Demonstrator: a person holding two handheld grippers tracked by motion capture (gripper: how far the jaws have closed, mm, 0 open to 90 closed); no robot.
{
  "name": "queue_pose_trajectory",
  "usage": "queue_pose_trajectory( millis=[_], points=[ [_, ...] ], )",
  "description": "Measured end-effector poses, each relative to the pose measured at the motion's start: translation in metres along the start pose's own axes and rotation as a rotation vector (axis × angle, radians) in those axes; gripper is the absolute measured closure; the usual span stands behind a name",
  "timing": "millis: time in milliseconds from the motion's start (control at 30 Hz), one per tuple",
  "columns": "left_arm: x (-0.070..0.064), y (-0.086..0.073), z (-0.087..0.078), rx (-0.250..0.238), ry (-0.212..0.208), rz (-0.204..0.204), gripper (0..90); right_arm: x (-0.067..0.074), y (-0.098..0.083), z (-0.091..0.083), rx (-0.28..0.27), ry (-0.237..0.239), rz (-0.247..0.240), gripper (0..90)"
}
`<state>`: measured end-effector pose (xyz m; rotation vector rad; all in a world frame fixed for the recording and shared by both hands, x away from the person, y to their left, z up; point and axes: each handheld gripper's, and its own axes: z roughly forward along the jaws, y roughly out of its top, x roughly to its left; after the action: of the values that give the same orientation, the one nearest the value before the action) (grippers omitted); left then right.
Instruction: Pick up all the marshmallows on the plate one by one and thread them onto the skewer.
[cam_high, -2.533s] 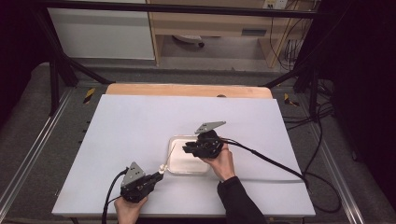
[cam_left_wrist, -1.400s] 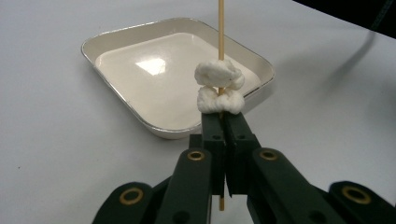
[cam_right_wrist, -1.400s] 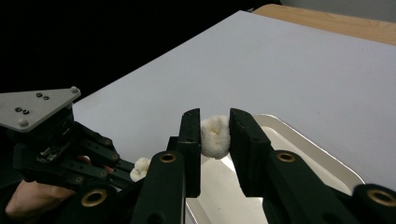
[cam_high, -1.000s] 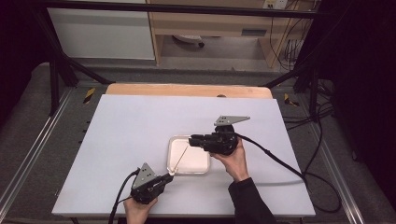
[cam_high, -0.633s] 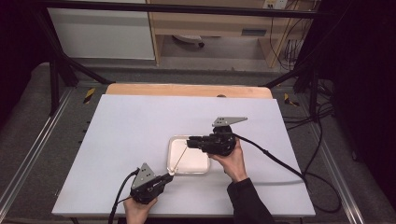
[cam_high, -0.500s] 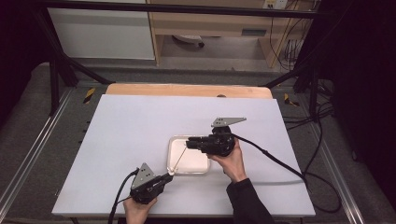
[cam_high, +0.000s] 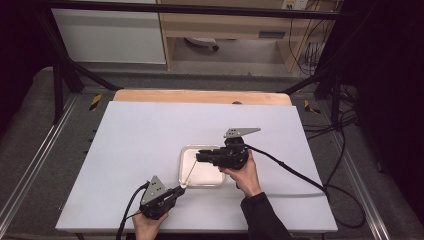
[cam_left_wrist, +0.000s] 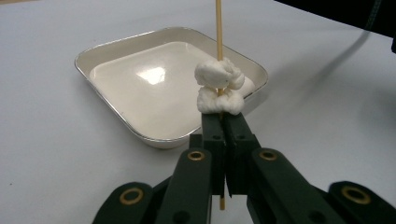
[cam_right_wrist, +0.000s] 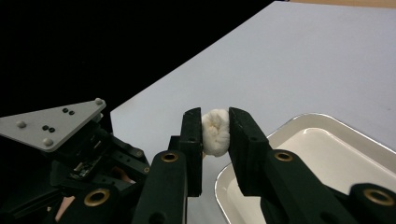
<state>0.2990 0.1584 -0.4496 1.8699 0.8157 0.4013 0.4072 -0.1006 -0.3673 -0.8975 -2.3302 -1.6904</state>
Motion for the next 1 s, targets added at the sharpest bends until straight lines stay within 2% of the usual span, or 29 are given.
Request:
queue_pose_trajectory(
  millis=[233,433,600,1000],
  points=[
    [-0.003,-0.001,0.004,0.002,-0.005,0.015,88.2,0.002,-0.003,0.0,0.009,0.018,0.0,77.8],
    [-0.005,0.001,0.006,0.005,-0.003,0.015,88.3,0.001,-0.008,-0.003,-0.011,0.049,0.034,78.5],
    [-0.008,0.001,0.008,0.006,-0.001,0.021,88.4,0.0,-0.013,-0.004,-0.008,0.047,0.04,78.6],
    [-0.01,-0.001,0.009,0.004,-0.005,0.039,88.5,0.003,-0.018,-0.003,0.014,0.047,0.017,79.8]
  ],
)
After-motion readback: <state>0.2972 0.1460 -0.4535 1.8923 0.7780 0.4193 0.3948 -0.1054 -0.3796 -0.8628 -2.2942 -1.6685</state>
